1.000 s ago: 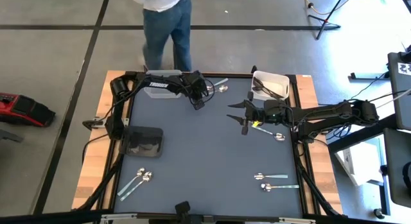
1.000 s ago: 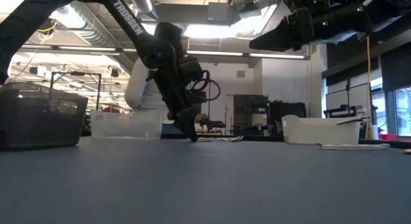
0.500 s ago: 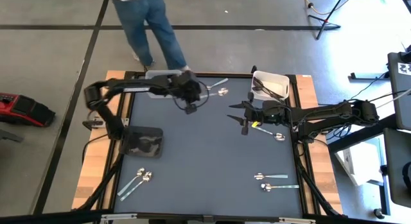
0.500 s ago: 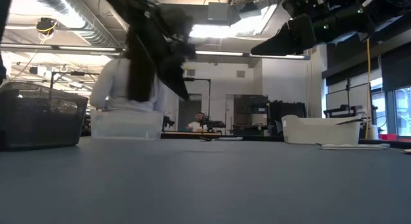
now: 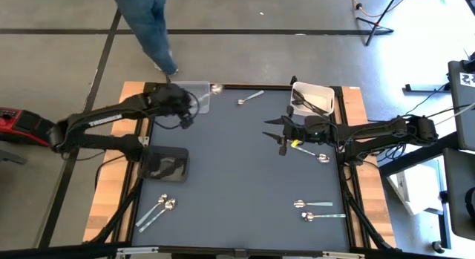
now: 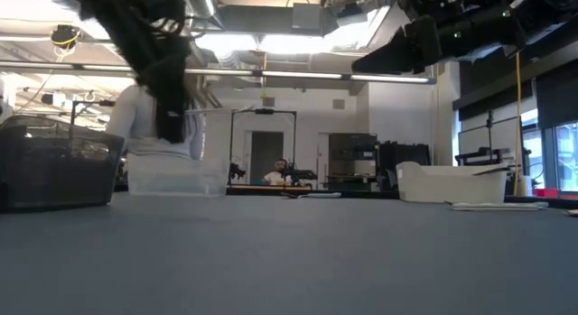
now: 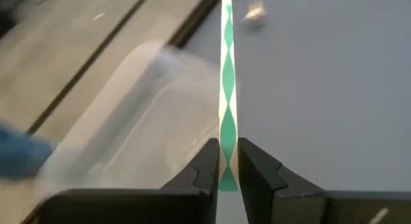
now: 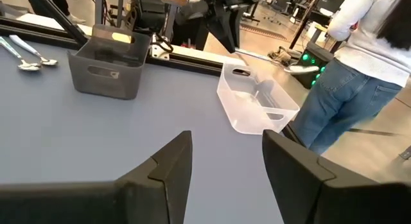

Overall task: Sort silverware by color (type)
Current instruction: Put the green spoon into the transparent bin

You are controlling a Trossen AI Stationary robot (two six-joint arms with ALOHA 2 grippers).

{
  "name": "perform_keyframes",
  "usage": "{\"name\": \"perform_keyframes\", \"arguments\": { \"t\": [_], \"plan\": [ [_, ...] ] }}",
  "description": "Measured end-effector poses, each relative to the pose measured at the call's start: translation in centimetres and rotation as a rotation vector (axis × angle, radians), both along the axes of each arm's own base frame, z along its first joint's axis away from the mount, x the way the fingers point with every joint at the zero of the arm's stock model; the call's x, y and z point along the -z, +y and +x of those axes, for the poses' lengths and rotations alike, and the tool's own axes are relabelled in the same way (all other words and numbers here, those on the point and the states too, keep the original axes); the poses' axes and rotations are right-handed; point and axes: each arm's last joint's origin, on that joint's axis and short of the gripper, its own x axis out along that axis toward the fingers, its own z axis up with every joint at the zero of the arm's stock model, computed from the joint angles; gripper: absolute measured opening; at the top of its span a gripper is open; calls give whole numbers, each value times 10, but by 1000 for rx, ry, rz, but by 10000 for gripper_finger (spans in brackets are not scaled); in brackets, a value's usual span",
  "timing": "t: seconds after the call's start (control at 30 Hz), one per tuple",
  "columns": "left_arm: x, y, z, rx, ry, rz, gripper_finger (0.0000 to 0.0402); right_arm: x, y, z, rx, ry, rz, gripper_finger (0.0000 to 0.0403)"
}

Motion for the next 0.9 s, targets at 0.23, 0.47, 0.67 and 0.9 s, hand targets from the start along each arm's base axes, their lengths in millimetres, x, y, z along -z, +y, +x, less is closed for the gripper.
{"name": "perform_keyframes", "arguments": {
  "t": [0.23,0.47,0.67,0.9],
  "plan": [
    [12,13,-28,-201,99,-3,38,0,0,0,0,-3,0,179],
    [40,40,-28,-223,188,-63,39,0,0,0,0,-2,0,179],
    [59,54,-23,-199,251,-119,39,0,0,0,0,-1,0,179],
    [65,57,-21,-207,283,-131,59,0,0,0,0,1,0,179]
  ]
}}
